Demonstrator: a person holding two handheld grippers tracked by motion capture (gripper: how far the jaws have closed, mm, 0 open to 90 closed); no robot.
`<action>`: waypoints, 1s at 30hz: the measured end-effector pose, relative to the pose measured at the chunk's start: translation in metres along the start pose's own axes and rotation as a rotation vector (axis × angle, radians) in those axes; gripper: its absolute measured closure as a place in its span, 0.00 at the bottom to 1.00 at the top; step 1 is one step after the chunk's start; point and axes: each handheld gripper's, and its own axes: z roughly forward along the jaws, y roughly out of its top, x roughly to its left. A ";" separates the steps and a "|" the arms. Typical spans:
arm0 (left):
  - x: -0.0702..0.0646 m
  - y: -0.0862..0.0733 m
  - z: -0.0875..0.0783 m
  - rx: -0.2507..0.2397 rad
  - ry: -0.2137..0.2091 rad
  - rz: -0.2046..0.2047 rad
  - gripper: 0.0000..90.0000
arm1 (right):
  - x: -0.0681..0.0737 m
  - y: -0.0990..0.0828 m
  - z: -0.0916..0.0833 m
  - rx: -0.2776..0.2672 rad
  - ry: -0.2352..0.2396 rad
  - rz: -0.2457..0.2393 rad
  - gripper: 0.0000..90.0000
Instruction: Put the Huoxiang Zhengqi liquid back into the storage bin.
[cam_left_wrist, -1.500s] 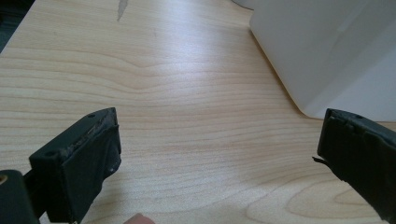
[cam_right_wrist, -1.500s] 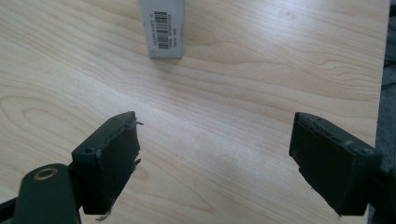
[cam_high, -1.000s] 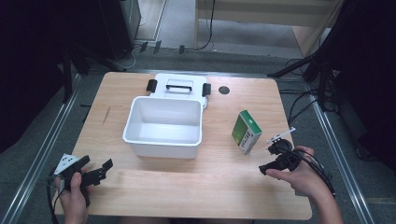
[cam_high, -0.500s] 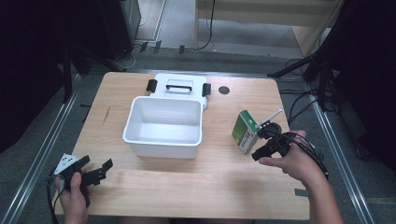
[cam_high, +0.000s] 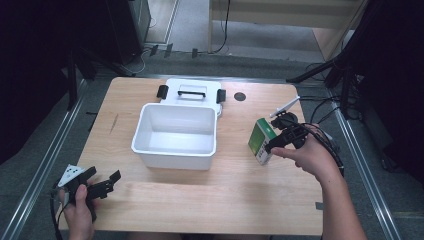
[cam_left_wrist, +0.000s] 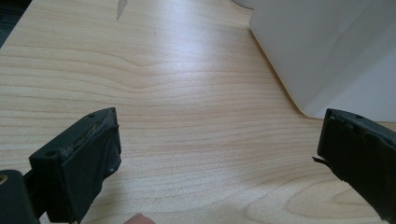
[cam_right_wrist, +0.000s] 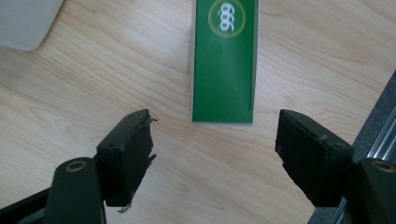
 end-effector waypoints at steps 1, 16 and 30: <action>0.000 0.000 0.000 0.000 0.000 0.000 0.00 | 0.000 0.000 0.000 0.000 0.000 0.000 0.31; 0.000 0.000 0.000 0.000 -0.002 -0.001 0.00 | -0.003 0.029 0.013 0.026 -0.019 0.016 0.32; 0.001 0.000 0.000 -0.001 -0.004 -0.004 0.00 | -0.006 0.046 0.024 0.017 -0.034 0.065 0.45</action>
